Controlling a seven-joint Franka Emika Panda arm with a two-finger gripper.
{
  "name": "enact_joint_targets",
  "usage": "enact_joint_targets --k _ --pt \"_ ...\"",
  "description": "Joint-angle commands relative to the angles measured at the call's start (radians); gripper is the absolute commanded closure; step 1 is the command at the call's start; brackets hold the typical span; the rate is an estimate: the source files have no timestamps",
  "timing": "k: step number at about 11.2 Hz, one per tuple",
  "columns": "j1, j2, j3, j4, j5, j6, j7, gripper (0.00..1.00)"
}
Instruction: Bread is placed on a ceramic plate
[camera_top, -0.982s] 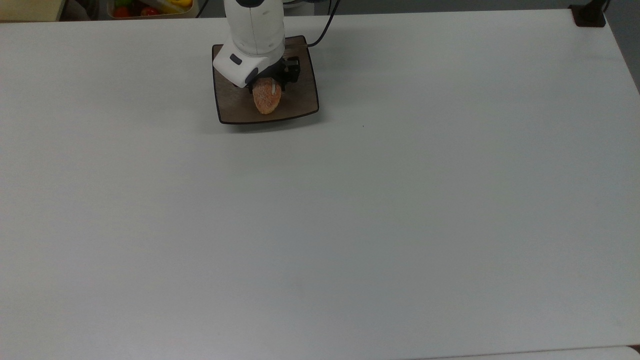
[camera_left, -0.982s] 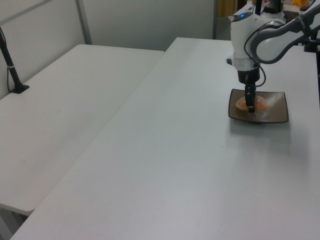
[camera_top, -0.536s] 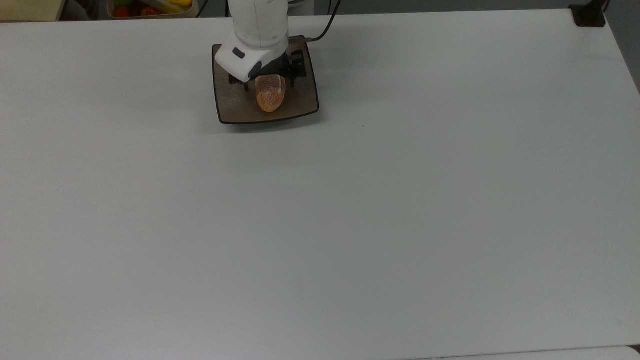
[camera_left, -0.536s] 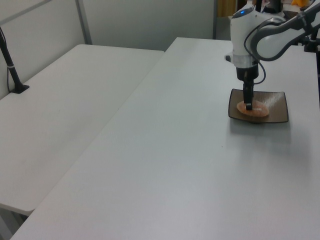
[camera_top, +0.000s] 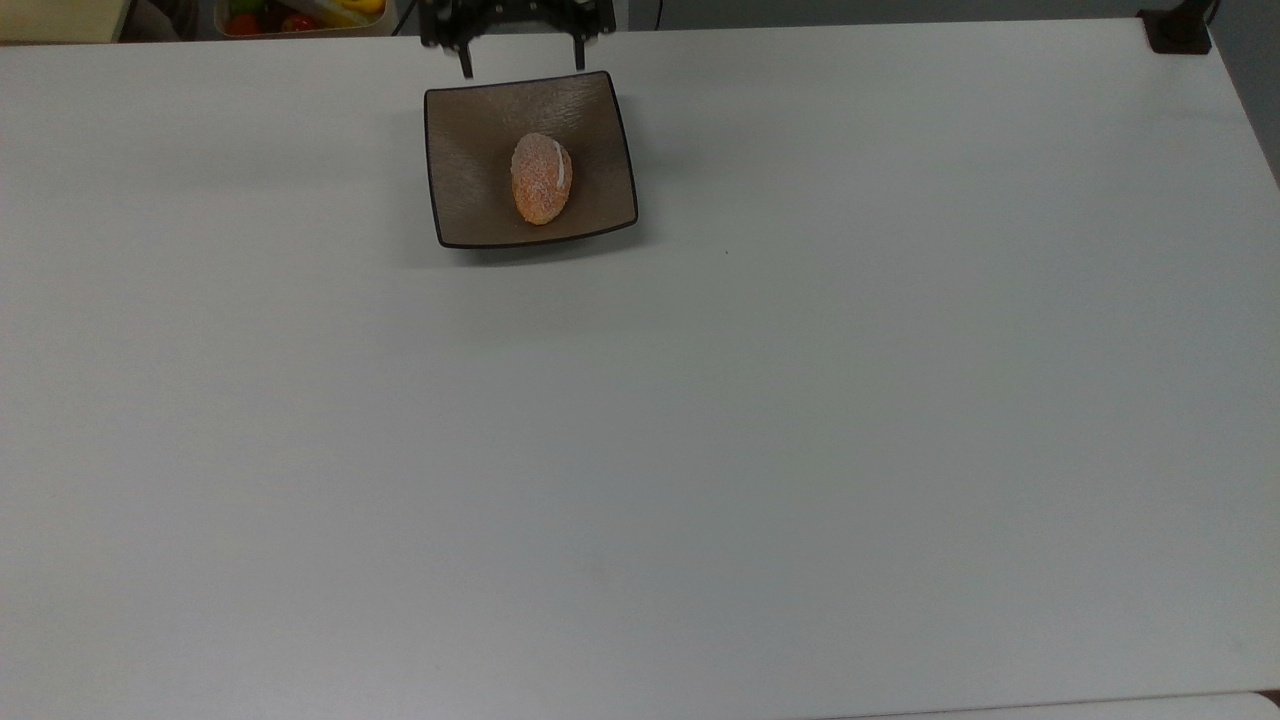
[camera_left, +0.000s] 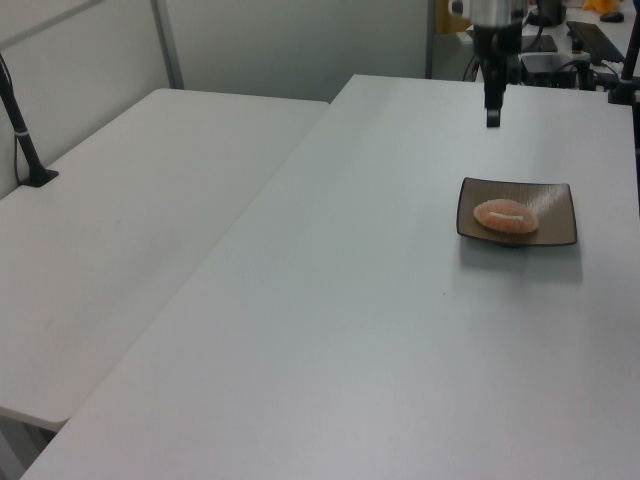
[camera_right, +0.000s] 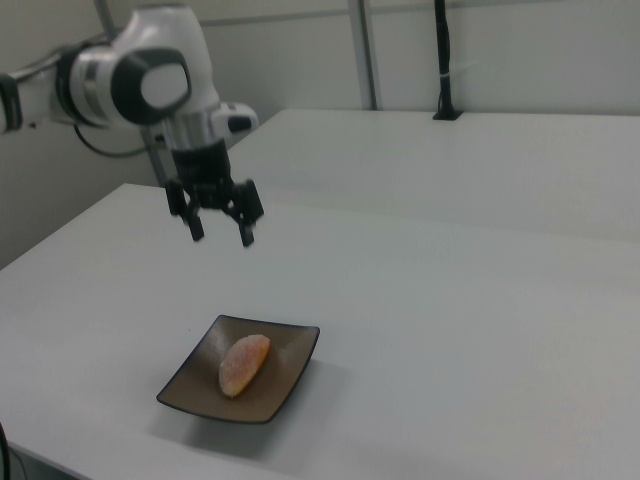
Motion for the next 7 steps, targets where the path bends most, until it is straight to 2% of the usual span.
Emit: enact_joint_targets --k 1,4,5,7 --pt "0.008 -0.013 -0.017 0.129 0.033 -0.102 0.104 0.0" --pt "0.004 -0.016 -0.012 0.221 0.076 -0.19 0.173 0.0" --pt "0.004 -0.018 -0.007 0.228 0.085 -0.181 0.224 0.0" --pt "-0.011 -0.035 -0.003 0.217 0.117 -0.158 0.214 0.0"
